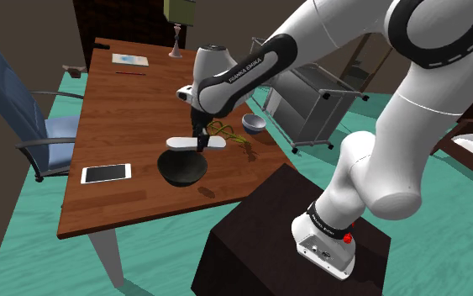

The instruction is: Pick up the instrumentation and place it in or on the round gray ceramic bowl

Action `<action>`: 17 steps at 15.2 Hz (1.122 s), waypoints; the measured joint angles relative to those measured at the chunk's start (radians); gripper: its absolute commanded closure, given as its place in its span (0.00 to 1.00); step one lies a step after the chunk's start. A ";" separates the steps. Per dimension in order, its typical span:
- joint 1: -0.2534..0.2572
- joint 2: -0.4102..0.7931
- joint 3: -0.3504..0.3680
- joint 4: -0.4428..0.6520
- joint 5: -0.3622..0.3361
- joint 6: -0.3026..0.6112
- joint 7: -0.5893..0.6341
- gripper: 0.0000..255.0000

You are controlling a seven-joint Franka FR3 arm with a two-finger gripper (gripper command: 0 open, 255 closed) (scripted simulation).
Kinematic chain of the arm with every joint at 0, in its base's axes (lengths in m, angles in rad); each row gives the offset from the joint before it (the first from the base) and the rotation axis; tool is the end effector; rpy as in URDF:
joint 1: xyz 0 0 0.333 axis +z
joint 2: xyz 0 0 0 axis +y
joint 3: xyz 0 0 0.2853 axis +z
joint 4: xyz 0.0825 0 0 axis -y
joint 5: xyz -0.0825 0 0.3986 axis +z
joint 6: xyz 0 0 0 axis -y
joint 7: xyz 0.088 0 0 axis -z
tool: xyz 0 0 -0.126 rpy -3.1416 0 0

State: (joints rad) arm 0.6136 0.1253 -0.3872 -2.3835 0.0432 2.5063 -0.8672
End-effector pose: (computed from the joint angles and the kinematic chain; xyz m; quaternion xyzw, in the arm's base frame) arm 0.4966 0.1101 0.2117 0.8623 0.5063 0.0002 0.0114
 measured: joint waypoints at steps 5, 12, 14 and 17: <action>0.033 0.080 0.040 0.072 0.037 0.002 0.047 1.00; 0.020 0.162 0.064 0.069 0.087 0.082 0.018 1.00; 0.014 0.188 0.073 0.072 0.102 0.103 0.009 1.00; 0.003 0.225 0.086 0.076 0.124 0.135 -0.007 1.00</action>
State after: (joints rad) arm 0.6167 0.3506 -0.3008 -2.3072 0.1676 2.6415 -0.8741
